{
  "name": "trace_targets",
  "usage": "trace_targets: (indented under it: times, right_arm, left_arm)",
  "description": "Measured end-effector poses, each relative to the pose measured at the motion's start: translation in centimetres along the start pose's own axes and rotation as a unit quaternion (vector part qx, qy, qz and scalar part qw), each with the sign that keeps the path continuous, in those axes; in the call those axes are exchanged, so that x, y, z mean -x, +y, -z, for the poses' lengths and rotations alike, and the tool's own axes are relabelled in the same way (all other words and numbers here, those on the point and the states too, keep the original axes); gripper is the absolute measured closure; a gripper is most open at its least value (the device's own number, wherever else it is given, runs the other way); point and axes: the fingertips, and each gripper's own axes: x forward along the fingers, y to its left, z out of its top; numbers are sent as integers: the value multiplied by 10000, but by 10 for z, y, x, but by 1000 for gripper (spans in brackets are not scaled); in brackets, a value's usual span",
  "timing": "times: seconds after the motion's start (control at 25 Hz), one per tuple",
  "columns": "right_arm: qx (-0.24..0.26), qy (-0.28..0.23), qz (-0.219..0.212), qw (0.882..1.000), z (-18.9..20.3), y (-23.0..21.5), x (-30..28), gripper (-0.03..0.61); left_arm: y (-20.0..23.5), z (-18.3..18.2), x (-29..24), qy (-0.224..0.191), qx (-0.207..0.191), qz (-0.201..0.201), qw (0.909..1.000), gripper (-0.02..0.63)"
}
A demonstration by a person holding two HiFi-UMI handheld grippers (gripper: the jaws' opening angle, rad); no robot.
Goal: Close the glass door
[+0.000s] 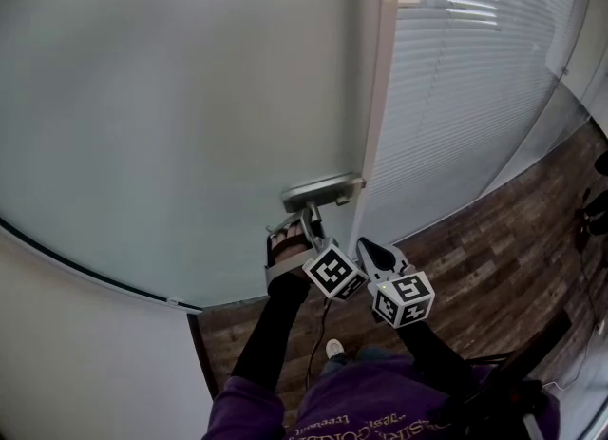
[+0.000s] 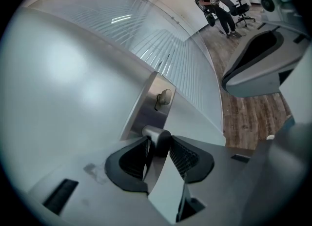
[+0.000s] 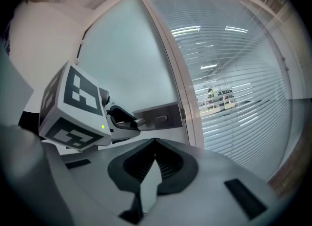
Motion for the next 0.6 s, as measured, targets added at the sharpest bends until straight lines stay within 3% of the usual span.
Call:
trace_targets:
  times: [0.6]
  right_arm:
    - [19,-45,19,10000,-6,-20,6,588]
  left_arm:
    - [9,-1,-19,123,97,28,9999,486]
